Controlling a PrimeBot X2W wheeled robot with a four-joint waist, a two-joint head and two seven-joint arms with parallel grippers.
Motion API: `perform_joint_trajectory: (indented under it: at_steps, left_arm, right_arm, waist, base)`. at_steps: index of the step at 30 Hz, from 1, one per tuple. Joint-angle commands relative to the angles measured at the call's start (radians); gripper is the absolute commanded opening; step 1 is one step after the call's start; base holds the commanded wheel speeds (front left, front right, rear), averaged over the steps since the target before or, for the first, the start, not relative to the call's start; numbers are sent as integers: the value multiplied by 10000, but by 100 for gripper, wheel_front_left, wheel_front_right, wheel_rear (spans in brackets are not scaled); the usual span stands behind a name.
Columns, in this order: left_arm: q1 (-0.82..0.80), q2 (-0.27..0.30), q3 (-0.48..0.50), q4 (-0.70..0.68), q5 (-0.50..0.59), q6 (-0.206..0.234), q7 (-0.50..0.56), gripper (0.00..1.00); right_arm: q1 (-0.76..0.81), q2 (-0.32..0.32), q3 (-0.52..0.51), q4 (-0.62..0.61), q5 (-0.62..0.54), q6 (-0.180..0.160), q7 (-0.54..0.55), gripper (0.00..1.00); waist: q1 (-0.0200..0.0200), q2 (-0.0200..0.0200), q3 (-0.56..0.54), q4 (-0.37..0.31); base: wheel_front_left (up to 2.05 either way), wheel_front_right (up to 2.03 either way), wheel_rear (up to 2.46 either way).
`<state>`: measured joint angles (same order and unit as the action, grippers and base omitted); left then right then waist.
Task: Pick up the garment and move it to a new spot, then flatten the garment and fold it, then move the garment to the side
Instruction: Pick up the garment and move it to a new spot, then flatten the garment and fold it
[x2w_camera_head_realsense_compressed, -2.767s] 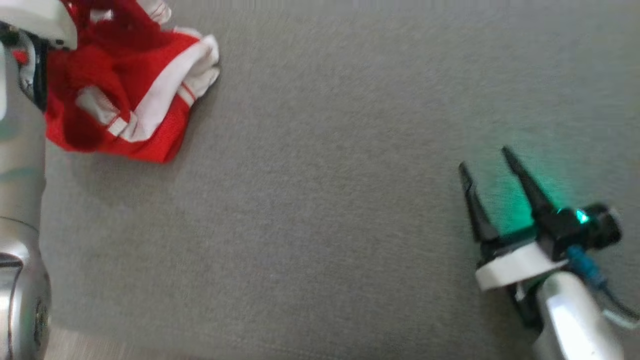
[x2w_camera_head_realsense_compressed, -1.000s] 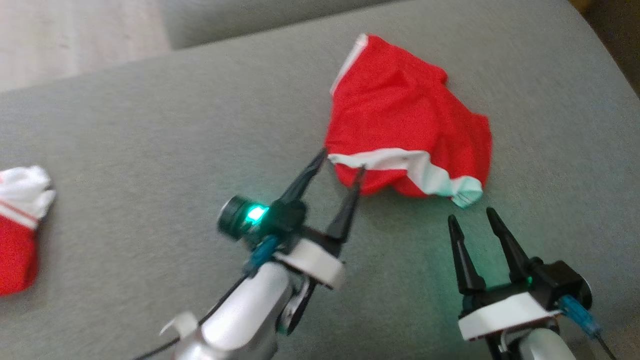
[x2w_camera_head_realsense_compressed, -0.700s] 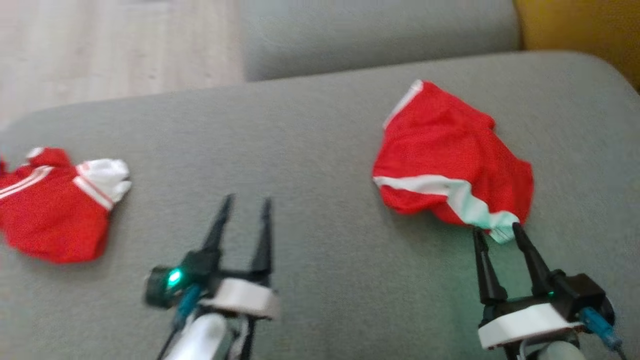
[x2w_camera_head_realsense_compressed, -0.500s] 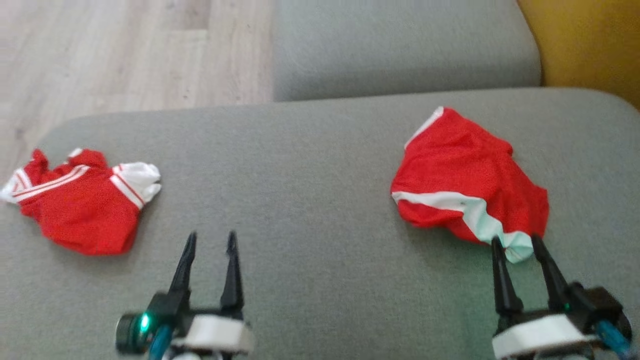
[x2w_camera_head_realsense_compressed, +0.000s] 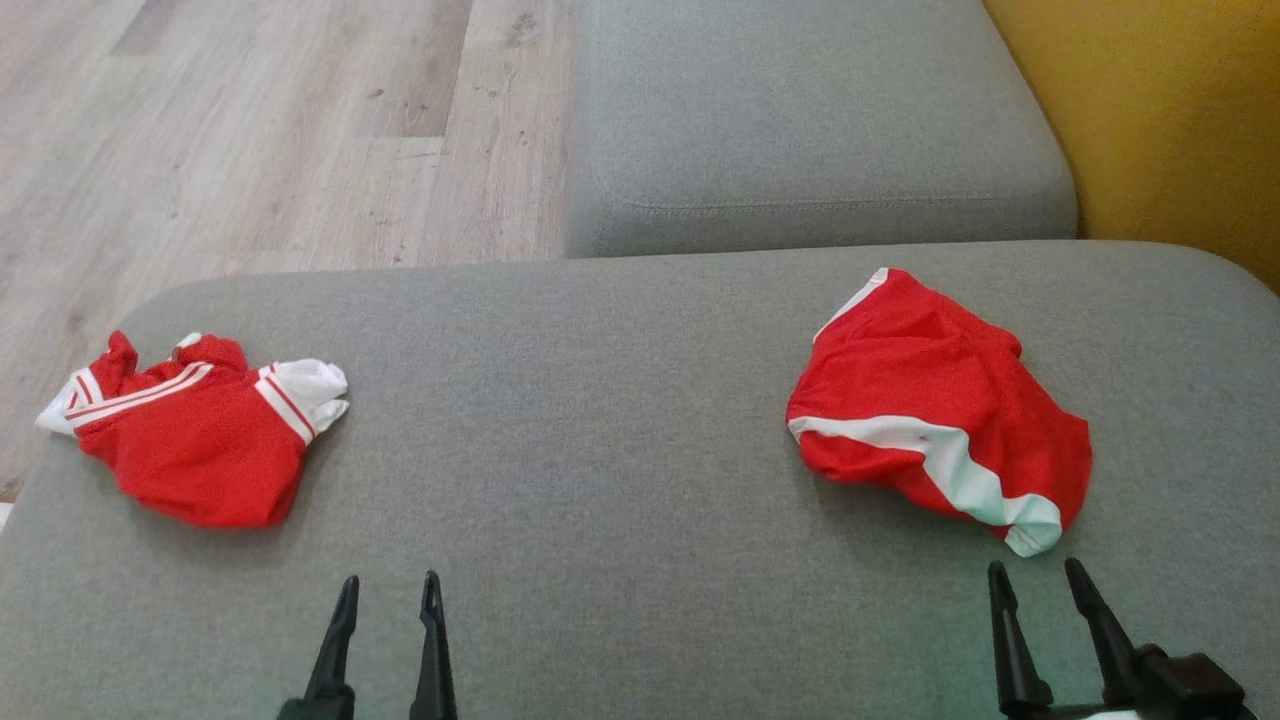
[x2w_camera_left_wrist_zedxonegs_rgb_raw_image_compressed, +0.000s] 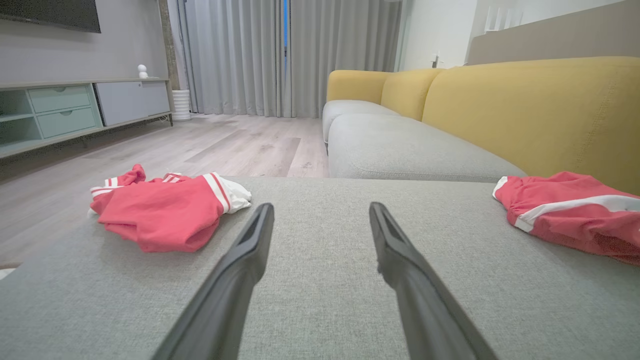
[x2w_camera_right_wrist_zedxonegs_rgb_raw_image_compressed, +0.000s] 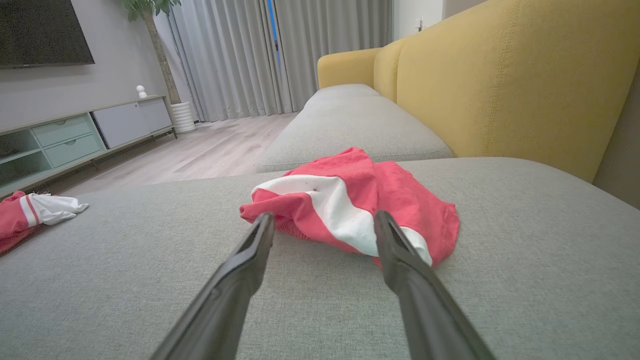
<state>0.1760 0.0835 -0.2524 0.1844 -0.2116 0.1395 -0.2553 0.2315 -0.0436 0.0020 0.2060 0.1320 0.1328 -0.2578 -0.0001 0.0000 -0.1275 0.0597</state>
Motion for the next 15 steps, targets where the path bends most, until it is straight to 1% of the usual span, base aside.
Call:
perform_joint_trajectory:
  at_steps: [1, 9, 15]
  left_arm:
    - [-373, -85, 449, -358, 163, -78, -64, 100]
    - [-339, -233, 716, -212, 556, -368, -64, 100]
    - [-375, -285, 799, -72, 641, -500, -64, 100]
  right_arm:
    - [-335, -66, 232, -317, 7, -21, -40, 100]
    - [-373, -66, 270, -279, -69, -21, -40, 100]
    - [-400, -66, 311, -268, -98, -21, -40, 100]
  waist:
    - [1, 0, -23, 1]
    - [1, 0, -122, 4]
    - [1, 0, -159, -13]
  base:
    - [0, 0, 0]
    - [0, 0, 0]
    - [0, 0, 0]
